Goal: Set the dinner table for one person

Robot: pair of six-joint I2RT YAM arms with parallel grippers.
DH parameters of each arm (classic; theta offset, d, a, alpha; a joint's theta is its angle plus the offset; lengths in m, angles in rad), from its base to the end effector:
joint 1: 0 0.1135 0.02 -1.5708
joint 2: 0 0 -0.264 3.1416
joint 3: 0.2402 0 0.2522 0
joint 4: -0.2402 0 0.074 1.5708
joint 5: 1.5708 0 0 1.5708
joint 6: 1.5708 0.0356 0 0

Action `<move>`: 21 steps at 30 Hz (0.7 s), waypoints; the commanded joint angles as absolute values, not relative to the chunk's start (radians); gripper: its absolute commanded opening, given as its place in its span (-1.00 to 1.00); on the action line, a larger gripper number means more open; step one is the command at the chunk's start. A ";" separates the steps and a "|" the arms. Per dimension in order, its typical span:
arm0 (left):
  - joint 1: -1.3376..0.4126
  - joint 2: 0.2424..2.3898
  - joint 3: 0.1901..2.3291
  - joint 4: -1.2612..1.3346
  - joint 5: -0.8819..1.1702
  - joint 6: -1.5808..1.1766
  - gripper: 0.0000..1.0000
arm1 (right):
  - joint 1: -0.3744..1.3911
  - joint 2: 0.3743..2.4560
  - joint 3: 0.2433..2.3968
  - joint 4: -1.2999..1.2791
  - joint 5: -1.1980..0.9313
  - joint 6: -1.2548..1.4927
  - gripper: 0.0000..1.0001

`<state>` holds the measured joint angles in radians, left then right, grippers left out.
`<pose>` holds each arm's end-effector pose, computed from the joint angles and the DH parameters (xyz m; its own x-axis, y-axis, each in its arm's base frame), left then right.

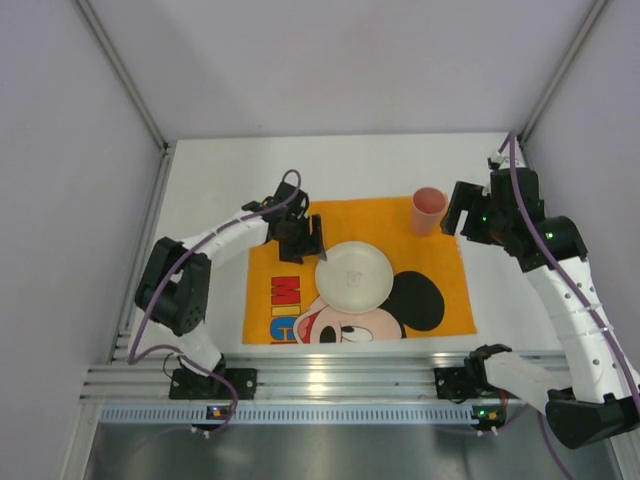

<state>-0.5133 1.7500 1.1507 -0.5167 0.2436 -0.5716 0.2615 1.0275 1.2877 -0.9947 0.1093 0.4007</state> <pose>0.3014 -0.1798 0.1871 -0.9659 -0.0582 -0.2522 0.0551 0.9059 -0.4199 0.1807 0.0443 0.3872 -0.6659 0.2232 -0.7119 0.0879 0.9710 0.2222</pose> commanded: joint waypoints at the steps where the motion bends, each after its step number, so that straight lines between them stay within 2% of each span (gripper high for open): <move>1: -0.467 1.609 1.230 -0.626 0.123 -0.538 0.43 | 0.273 1.000 1.293 -0.965 0.130 0.387 0.66; 4: -0.339 1.527 1.197 -0.722 0.054 -0.541 0.43 | 0.273 0.997 1.290 -0.963 0.130 0.388 0.66; 7: -0.096 1.442 1.114 -0.770 0.014 -0.522 0.41 | 0.273 0.997 1.282 -0.962 0.132 0.393 0.66; 11: 0.072 1.384 1.037 -0.791 -0.029 -0.424 0.36 | 0.273 0.999 1.272 -0.959 0.127 0.394 0.66; 15: 0.120 1.405 1.028 -0.818 -0.110 -0.333 0.35 | 0.275 1.003 1.269 -0.957 0.124 0.394 0.66; 21: 0.146 1.482 0.997 -0.796 -0.129 -0.308 0.27 | 0.273 1.017 1.272 -0.956 0.109 0.390 0.66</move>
<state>0.1371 1.4525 1.0149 -0.7906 -0.0814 -0.3519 0.2619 1.0164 1.2675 -0.9894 0.1139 0.4004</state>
